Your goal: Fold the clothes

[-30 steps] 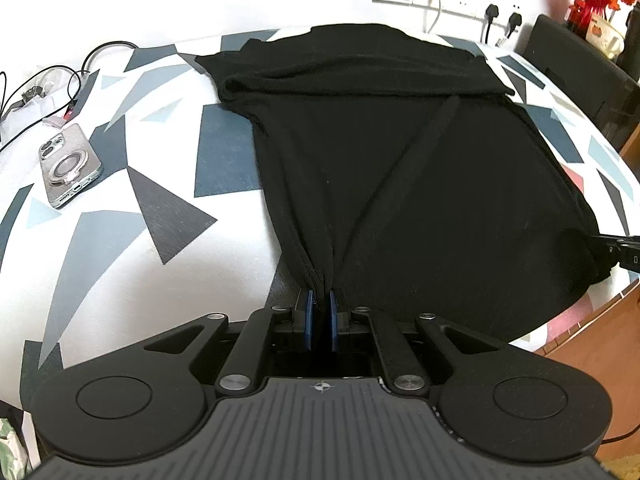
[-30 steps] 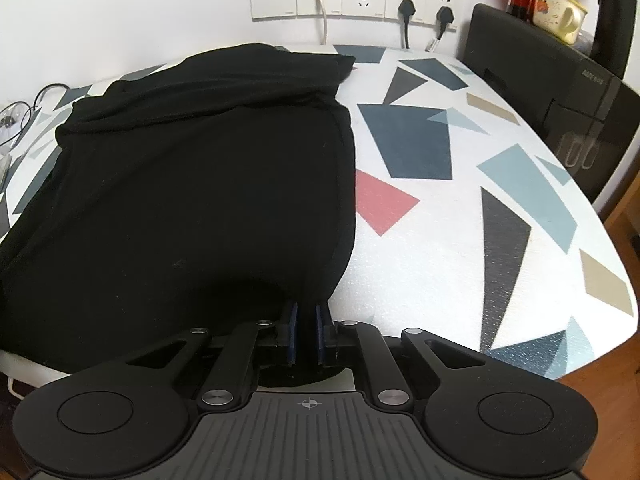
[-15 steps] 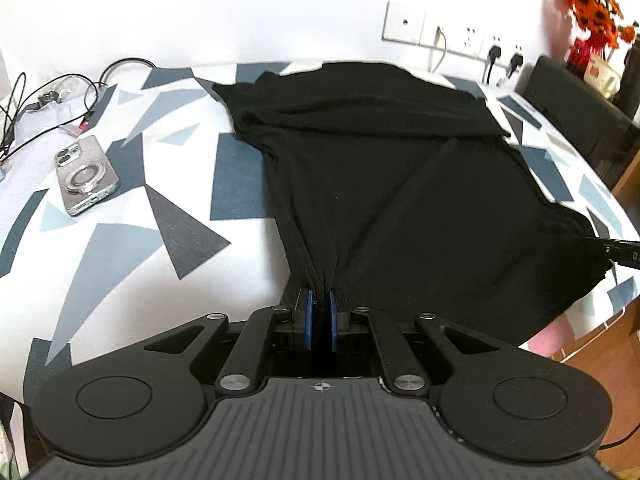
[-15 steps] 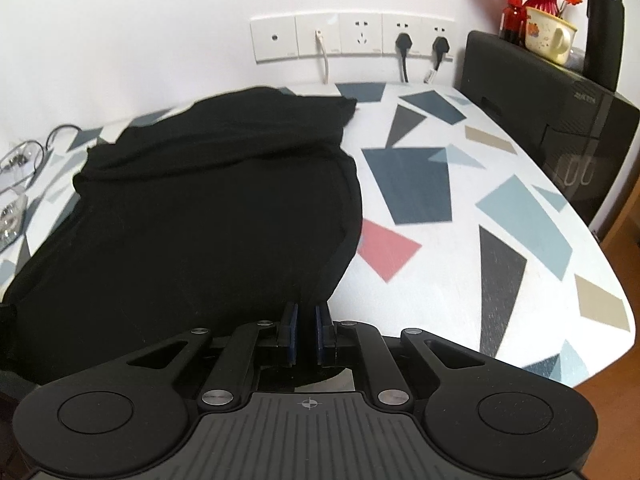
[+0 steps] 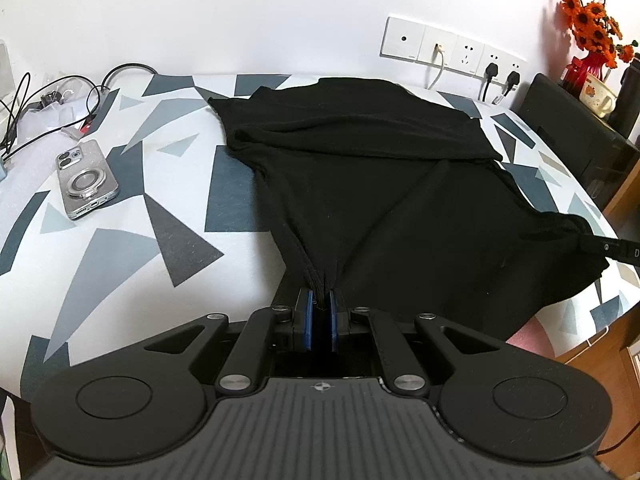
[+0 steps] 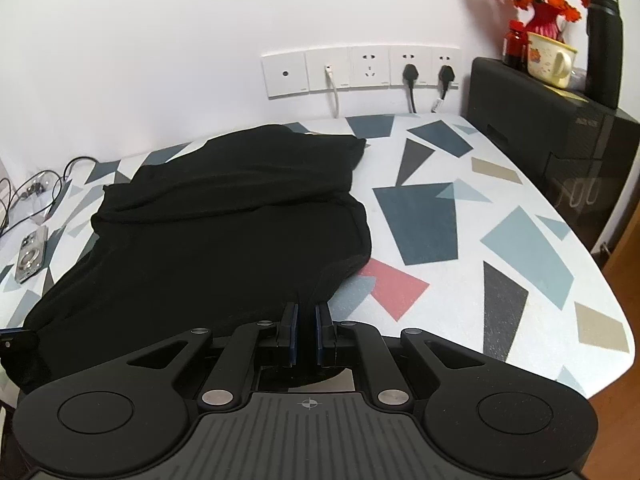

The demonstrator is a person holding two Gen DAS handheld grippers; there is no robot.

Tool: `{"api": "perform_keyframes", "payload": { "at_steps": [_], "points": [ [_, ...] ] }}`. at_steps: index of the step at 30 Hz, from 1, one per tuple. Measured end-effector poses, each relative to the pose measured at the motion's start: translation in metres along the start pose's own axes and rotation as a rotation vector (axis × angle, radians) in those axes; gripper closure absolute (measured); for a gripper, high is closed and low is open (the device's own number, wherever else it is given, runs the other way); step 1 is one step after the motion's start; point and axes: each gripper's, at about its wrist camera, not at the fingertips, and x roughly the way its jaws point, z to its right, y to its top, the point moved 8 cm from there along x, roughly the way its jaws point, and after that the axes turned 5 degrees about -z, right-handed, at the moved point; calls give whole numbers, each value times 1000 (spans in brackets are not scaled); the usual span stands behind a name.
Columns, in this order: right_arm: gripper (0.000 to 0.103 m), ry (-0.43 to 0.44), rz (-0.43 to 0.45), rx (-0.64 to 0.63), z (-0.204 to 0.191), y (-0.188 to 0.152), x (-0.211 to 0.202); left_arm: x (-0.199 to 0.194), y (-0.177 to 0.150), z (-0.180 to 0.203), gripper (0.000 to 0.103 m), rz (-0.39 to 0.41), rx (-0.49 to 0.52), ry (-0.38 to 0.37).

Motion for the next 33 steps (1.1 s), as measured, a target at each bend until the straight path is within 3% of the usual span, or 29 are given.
{"api": "perform_keyframes", "payload": {
  "at_steps": [14,19,27,33],
  "points": [
    [96,39,51,48,-5,9,-18,-15,14,-11,94,34,-82,-16],
    [96,76,113,90,-1,19,-33,-28,20,-17,95,123,-112,-32],
    [98,151,182,174,13,21,-64,-57,4,-28,95,206,-169,-48],
    [98,190,193,192,13,15,-80,-67,-16,-31,95,192,-162,-36]
  ]
}}
